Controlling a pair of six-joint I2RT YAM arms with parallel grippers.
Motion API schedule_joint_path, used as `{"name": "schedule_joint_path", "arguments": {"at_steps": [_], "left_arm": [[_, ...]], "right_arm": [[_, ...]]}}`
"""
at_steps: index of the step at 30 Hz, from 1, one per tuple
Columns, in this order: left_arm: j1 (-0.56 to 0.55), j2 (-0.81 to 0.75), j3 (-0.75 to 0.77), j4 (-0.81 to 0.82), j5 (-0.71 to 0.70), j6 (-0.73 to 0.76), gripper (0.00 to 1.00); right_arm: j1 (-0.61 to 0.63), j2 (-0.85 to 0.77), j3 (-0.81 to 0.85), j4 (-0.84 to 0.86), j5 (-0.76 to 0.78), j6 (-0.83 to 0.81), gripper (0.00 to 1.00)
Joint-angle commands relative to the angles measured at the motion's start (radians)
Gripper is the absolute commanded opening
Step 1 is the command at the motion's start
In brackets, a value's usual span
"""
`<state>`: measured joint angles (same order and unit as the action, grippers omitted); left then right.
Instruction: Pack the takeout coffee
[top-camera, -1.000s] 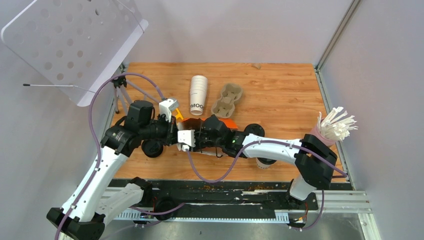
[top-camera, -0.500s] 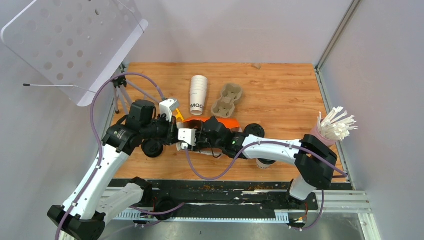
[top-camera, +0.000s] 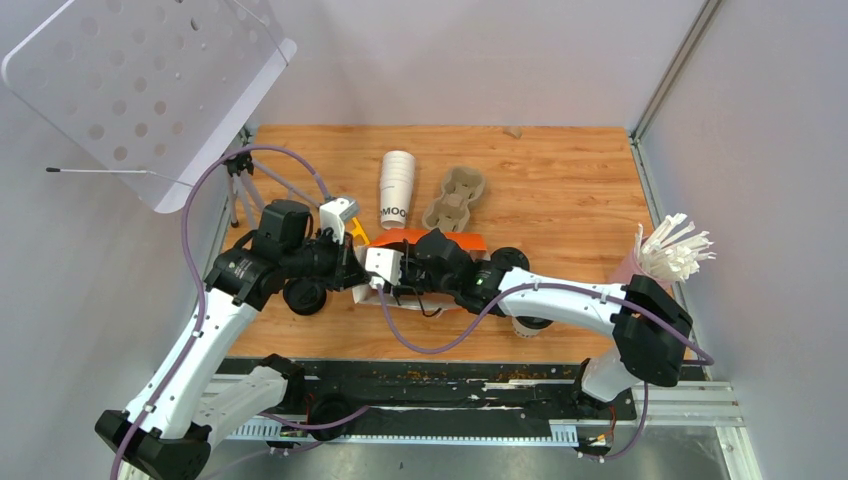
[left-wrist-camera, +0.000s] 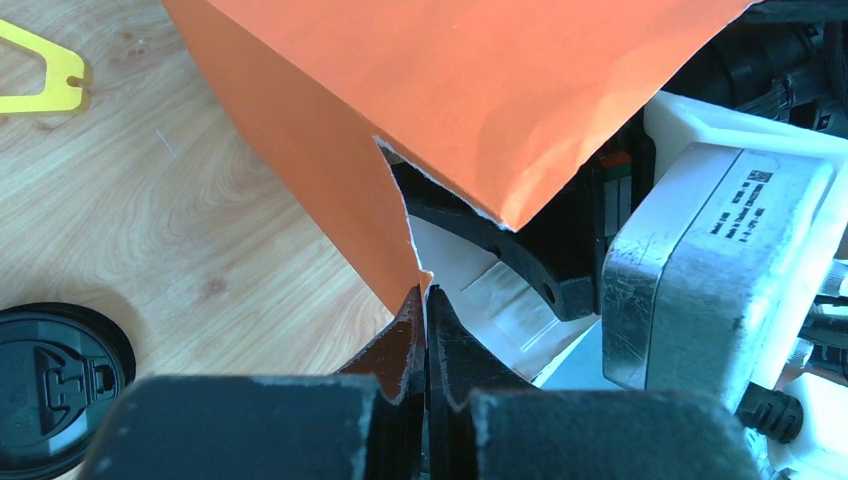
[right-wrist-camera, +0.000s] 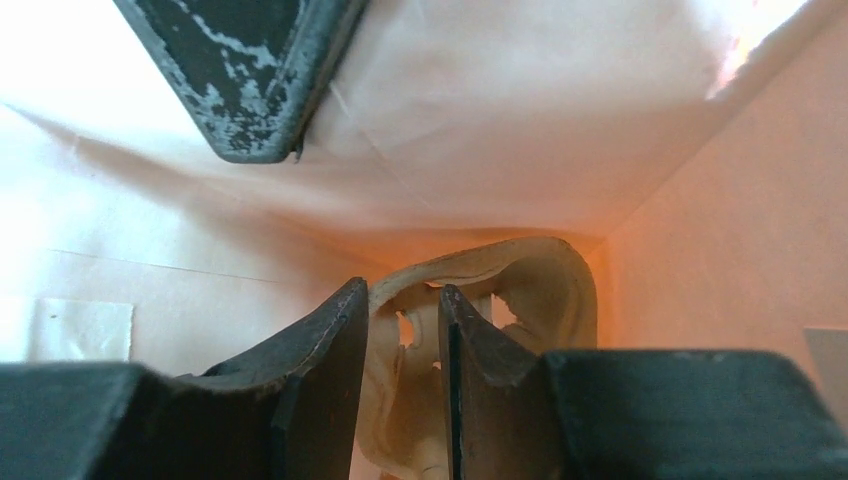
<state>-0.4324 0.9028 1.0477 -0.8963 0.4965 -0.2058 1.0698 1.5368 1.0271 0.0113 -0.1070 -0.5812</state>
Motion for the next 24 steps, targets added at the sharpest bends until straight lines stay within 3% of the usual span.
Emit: {"name": "schedule_joint_path", "arguments": {"at_steps": [1, 11, 14, 24], "left_arm": [[-0.004, -0.008, 0.025, 0.016, 0.039, 0.015, 0.00], [-0.005, 0.022, 0.053, 0.006, 0.018, -0.048, 0.00], [-0.003, 0.026, 0.058, -0.002, 0.014, -0.055, 0.00], [-0.004, 0.039, 0.071, -0.009, 0.008, -0.053, 0.00]], "right_arm": [[-0.023, -0.004, 0.012, -0.024, -0.029, -0.009, 0.32], [-0.024, 0.066, 0.061, 0.075, -0.096, 0.022, 0.31], [-0.024, 0.079, 0.060, 0.083, -0.076, 0.039, 0.34], [-0.024, 0.109, 0.046, 0.010, 0.046, 0.034, 0.31]]}}
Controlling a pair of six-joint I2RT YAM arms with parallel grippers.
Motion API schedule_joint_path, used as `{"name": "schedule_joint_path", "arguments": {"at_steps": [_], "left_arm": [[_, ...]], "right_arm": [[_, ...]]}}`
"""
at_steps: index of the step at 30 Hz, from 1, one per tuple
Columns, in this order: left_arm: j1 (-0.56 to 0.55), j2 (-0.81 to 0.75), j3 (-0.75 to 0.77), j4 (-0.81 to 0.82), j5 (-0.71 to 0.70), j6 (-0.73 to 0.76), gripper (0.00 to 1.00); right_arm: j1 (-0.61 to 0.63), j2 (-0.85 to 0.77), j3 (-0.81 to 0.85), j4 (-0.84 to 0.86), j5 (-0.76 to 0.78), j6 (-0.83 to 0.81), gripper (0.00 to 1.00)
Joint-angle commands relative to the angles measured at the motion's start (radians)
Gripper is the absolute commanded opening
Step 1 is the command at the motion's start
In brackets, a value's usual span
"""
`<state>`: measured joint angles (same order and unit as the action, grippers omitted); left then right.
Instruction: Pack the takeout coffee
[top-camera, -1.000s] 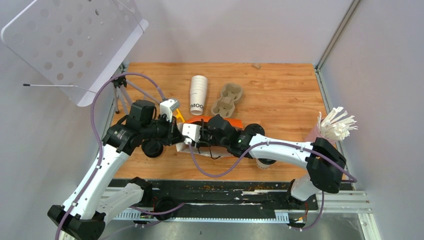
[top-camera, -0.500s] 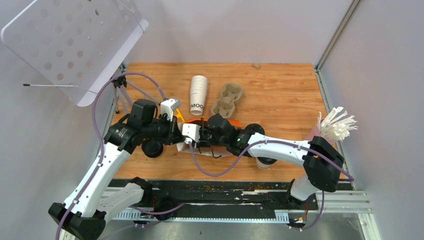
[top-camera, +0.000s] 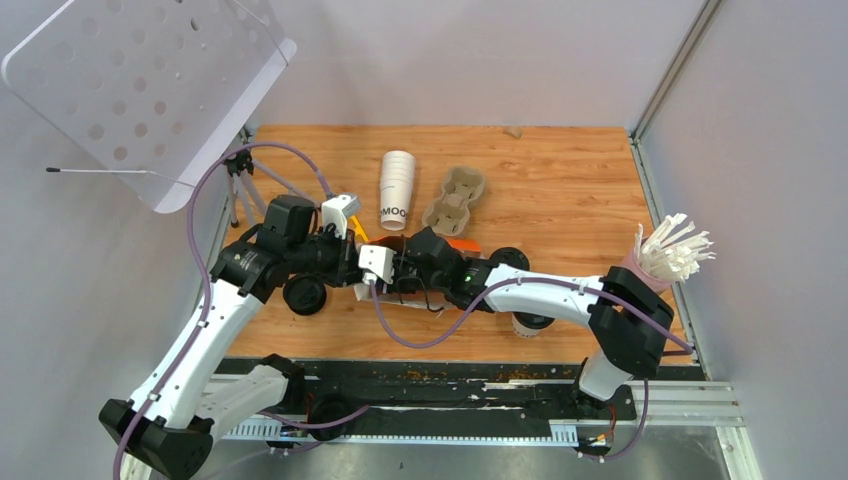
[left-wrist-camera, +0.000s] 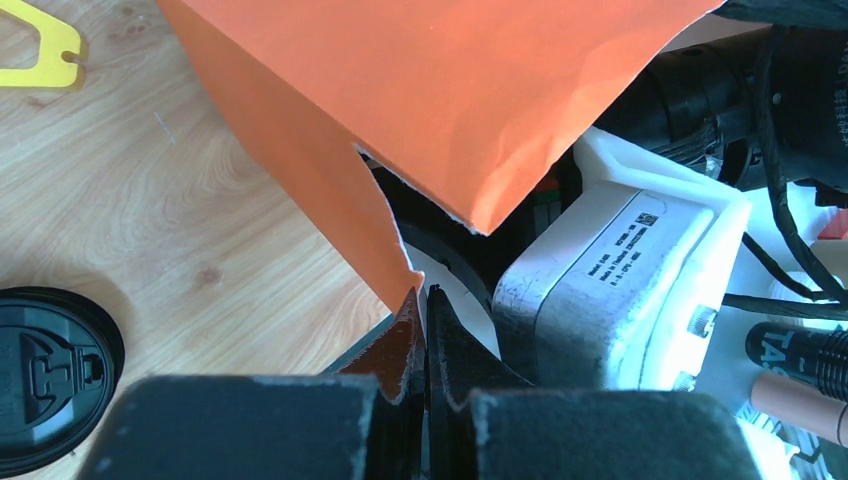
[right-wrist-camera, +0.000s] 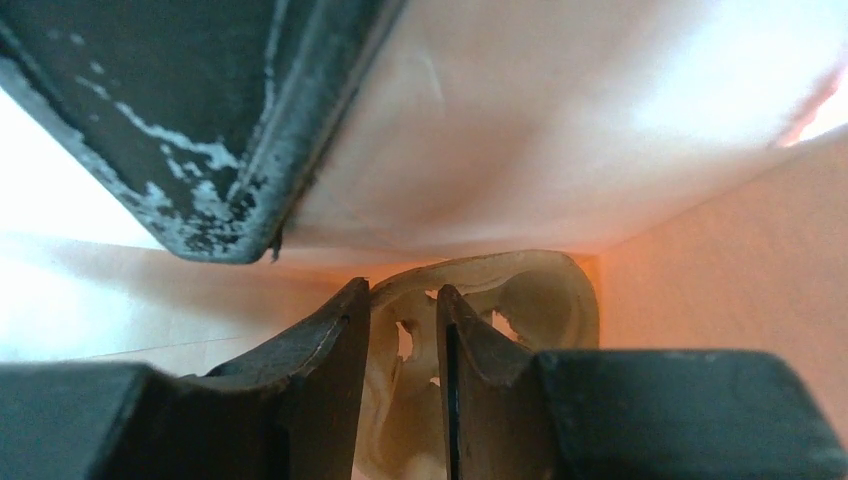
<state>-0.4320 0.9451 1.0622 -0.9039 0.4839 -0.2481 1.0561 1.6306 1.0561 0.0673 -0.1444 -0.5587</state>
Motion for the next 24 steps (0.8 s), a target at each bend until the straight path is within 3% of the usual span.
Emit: {"name": "schedule_joint_path", "arguments": {"at_steps": [1, 9, 15, 24], "left_arm": [[-0.004, -0.003, 0.058, -0.002, 0.017, -0.011, 0.00], [-0.004, 0.005, 0.062, -0.010, -0.008, -0.007, 0.00], [-0.004, 0.003, 0.060, -0.007, -0.022, -0.006, 0.00], [-0.005, 0.005, 0.069, -0.014, -0.020, -0.004, 0.00]], "right_arm": [[-0.010, 0.008, 0.009, -0.050, 0.089, 0.018, 0.31], [-0.010, -0.109, 0.010, -0.112, 0.060, 0.035, 0.38], [-0.010, -0.136, 0.000, -0.155, 0.088, 0.012, 0.27], [-0.011, -0.190, -0.046, -0.149, 0.043, -0.026, 0.38]]}}
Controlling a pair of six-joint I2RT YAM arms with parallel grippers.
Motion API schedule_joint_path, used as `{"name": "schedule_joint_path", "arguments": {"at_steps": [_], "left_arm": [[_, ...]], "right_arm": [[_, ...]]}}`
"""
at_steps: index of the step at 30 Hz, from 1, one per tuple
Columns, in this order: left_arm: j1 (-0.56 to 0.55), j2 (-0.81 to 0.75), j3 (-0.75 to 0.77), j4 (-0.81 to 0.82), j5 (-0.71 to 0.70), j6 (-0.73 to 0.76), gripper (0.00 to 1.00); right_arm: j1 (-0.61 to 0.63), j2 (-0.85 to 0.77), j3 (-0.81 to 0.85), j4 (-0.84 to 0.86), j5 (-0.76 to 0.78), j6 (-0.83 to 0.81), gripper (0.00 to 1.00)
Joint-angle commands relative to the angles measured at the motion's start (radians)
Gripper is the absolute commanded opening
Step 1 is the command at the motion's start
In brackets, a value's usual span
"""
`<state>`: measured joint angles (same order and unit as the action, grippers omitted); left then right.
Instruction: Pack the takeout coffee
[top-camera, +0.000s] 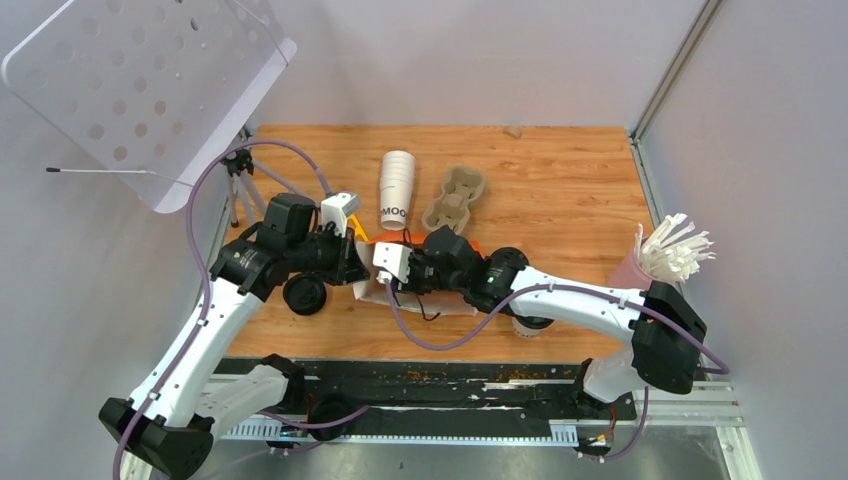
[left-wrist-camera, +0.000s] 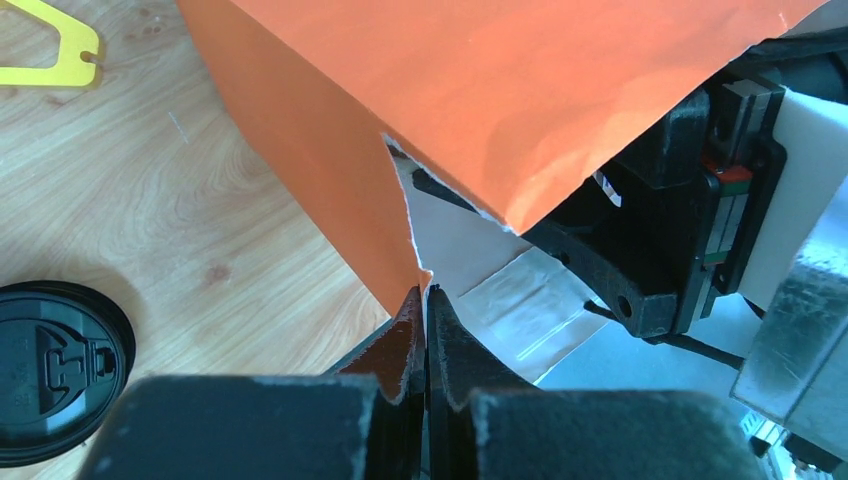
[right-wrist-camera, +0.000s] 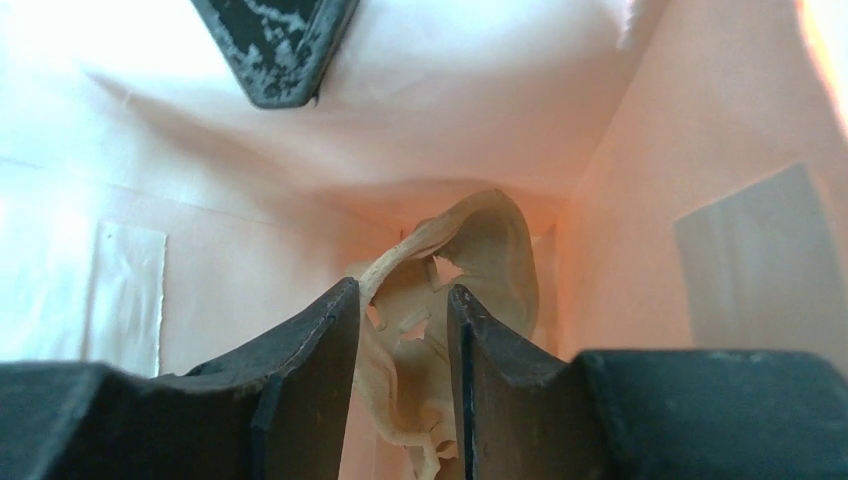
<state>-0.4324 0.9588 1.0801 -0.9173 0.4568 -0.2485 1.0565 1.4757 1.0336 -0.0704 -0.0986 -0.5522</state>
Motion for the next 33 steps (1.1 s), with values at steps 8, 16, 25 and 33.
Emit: {"name": "schedule_joint_path", "arguments": {"at_steps": [8, 16, 25, 33], "left_arm": [[-0.004, -0.013, 0.053, -0.003, 0.012, -0.003, 0.00], [-0.004, -0.015, 0.052, -0.003, 0.018, 0.001, 0.01], [-0.004, -0.013, 0.047, 0.007, 0.017, -0.003, 0.02], [-0.004, -0.008, 0.041, 0.018, 0.018, -0.014, 0.03]], "right_arm": [[-0.017, 0.006, -0.010, -0.041, -0.060, -0.094, 0.43], [-0.026, 0.076, 0.050, -0.043, -0.062, -0.146, 0.23], [-0.026, 0.007, 0.010, -0.024, -0.020, -0.123, 0.00], [-0.026, 0.032, 0.051, -0.044, 0.001, -0.120, 0.14]]}}
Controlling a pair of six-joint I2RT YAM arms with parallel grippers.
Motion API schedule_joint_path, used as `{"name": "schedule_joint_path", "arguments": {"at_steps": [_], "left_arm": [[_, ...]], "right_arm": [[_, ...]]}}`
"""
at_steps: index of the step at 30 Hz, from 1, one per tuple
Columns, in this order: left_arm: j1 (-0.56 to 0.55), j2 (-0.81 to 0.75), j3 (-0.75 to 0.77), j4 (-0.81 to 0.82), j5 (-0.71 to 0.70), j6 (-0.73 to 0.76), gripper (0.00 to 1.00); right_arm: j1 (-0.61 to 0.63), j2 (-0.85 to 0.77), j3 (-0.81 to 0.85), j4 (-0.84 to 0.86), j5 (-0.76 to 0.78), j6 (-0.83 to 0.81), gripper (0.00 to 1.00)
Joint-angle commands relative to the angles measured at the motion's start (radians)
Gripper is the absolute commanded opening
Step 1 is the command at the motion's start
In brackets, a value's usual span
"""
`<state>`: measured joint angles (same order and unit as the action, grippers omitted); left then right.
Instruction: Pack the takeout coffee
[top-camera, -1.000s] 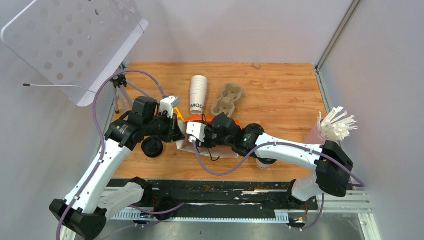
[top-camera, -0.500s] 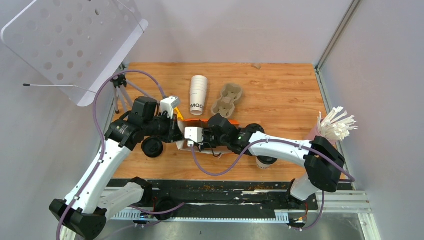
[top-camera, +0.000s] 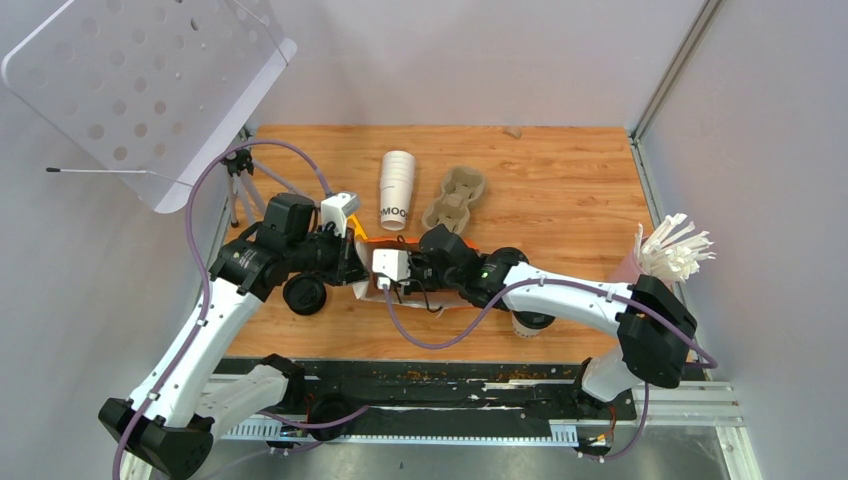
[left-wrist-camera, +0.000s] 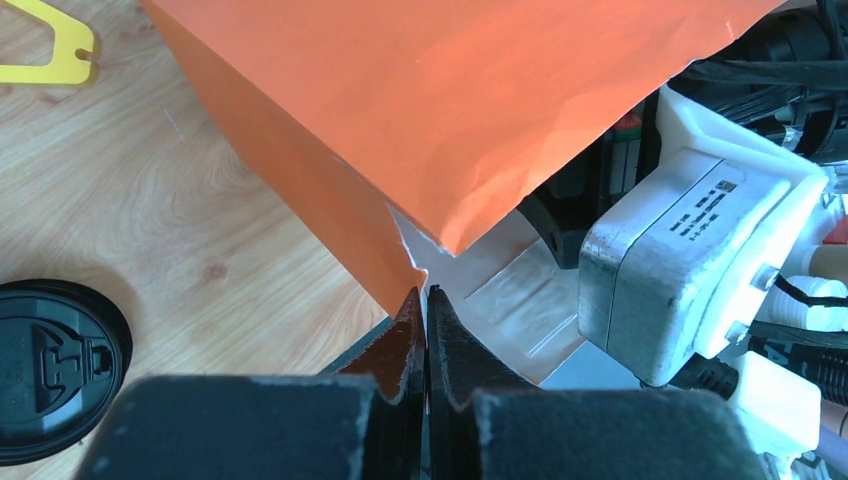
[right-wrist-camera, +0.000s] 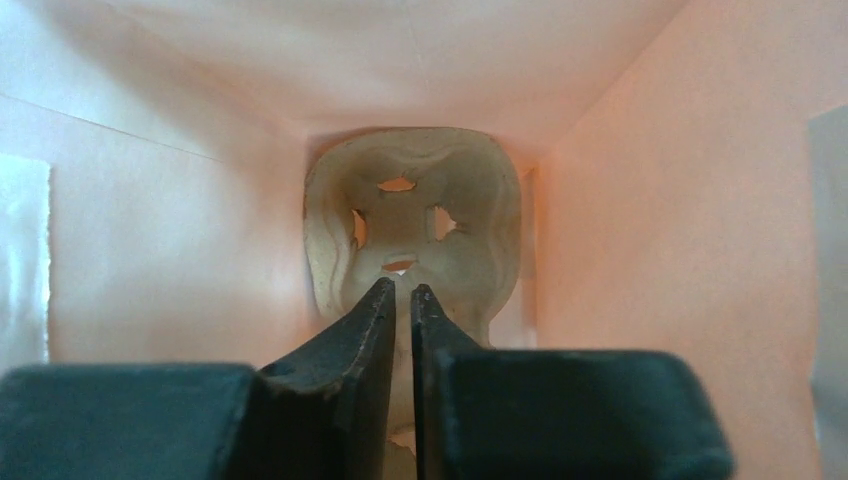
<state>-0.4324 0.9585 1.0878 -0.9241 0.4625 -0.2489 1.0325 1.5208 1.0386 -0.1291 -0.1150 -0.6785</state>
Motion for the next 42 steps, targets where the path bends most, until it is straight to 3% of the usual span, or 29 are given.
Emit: {"name": "schedule_joint_path", "arguments": {"at_steps": [1, 5, 9, 18, 22, 31, 38, 42], "left_arm": [[-0.004, -0.004, 0.040, 0.018, 0.003, -0.016, 0.03], [-0.003, 0.015, 0.083, -0.002, -0.022, -0.036, 0.10], [-0.004, 0.051, 0.156, -0.047, -0.048, -0.105, 0.13], [-0.004, 0.119, 0.270, -0.211, -0.093, -0.147, 0.36], [-0.005, 0.138, 0.277, -0.256, -0.103, -0.130, 0.45], [-0.003, 0.180, 0.308, -0.284, -0.151, -0.101, 0.52], [-0.003, 0.192, 0.348, -0.270, -0.243, -0.090, 0.60], [-0.003, 0.193, 0.386, -0.255, -0.255, -0.100, 0.67]], "right_arm": [[-0.001, -0.022, 0.065, 0.004, 0.016, 0.010, 0.17], [-0.004, -0.022, 0.215, -0.167, -0.011, 0.037, 0.25], [-0.005, -0.054, 0.235, -0.234, -0.069, 0.088, 0.33], [-0.023, -0.086, 0.338, -0.356, -0.096, 0.220, 0.40], [-0.037, -0.077, 0.389, -0.376, -0.061, 0.271, 0.44], [-0.078, -0.082, 0.512, -0.421, -0.021, 0.456, 0.48], [-0.084, -0.058, 0.625, -0.550, 0.055, 0.554, 0.72], [-0.087, -0.036, 0.703, -0.625, 0.161, 0.594, 0.74]]}}
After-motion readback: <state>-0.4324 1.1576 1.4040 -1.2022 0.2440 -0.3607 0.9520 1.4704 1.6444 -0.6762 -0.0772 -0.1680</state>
